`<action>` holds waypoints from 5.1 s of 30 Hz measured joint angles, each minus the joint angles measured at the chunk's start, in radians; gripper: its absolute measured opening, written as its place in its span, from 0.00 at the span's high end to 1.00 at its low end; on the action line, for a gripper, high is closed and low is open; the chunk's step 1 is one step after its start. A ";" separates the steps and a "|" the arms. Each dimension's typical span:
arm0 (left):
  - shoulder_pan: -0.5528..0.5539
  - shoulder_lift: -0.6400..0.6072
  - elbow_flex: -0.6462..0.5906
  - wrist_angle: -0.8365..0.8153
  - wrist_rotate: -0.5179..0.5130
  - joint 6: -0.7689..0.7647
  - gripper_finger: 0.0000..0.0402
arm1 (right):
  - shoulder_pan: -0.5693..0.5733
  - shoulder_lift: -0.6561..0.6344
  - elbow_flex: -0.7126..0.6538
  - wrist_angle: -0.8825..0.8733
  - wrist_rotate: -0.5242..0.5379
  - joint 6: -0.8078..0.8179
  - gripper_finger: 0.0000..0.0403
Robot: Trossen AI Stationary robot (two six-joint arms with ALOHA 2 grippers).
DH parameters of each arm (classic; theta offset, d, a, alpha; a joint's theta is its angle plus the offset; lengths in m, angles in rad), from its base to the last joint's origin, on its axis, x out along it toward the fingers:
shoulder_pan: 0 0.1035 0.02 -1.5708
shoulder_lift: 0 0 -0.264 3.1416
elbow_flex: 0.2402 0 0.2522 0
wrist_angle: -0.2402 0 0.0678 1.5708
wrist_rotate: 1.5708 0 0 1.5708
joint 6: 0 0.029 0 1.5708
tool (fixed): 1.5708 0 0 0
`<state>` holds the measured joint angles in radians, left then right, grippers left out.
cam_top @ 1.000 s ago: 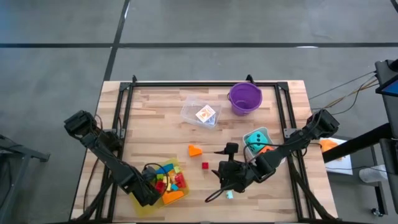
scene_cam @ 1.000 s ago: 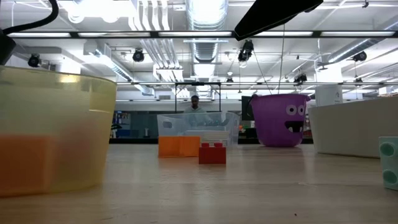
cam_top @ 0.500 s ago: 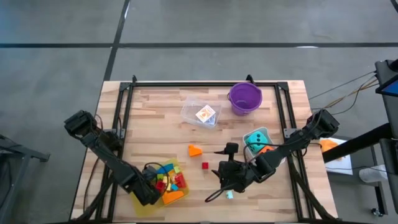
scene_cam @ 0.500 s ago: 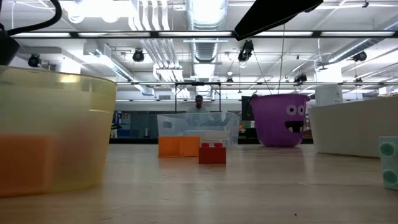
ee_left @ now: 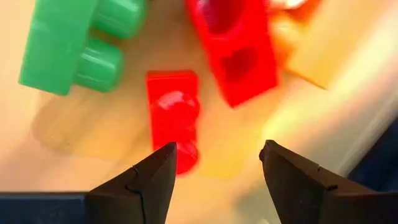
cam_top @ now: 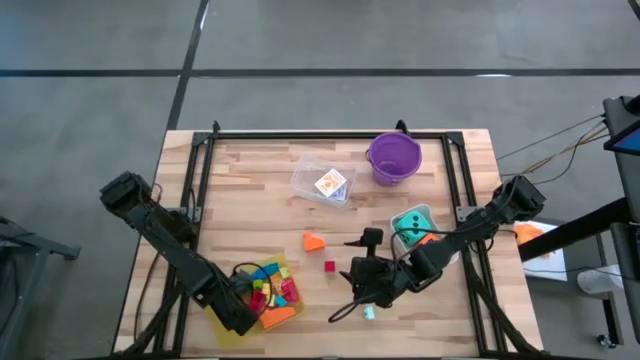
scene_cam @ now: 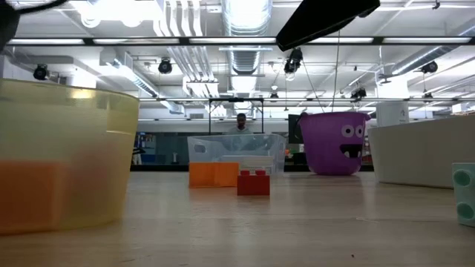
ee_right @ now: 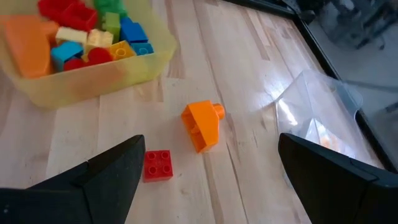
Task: Pick & Place Toys
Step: Put the white game piece into the yellow bin
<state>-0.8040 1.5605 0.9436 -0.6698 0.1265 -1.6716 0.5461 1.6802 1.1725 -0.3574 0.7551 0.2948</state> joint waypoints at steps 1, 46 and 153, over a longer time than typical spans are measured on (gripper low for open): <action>0.000 -0.015 0.004 -0.001 -0.005 0.006 0.43 | -0.006 0.000 0.000 0.000 0.000 0.015 0.10; 0.083 -0.240 0.019 -0.002 -0.658 0.835 0.43 | 0.149 0.578 0.822 -1.022 -0.599 1.388 0.10; 0.176 -0.229 -0.053 0.813 -0.646 0.878 0.43 | 0.123 0.499 0.982 -0.699 0.030 0.352 0.79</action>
<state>-0.6276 1.3316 0.8906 0.1432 -0.5198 -0.7932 0.6693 2.1796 2.1547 -1.0568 0.7851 0.6465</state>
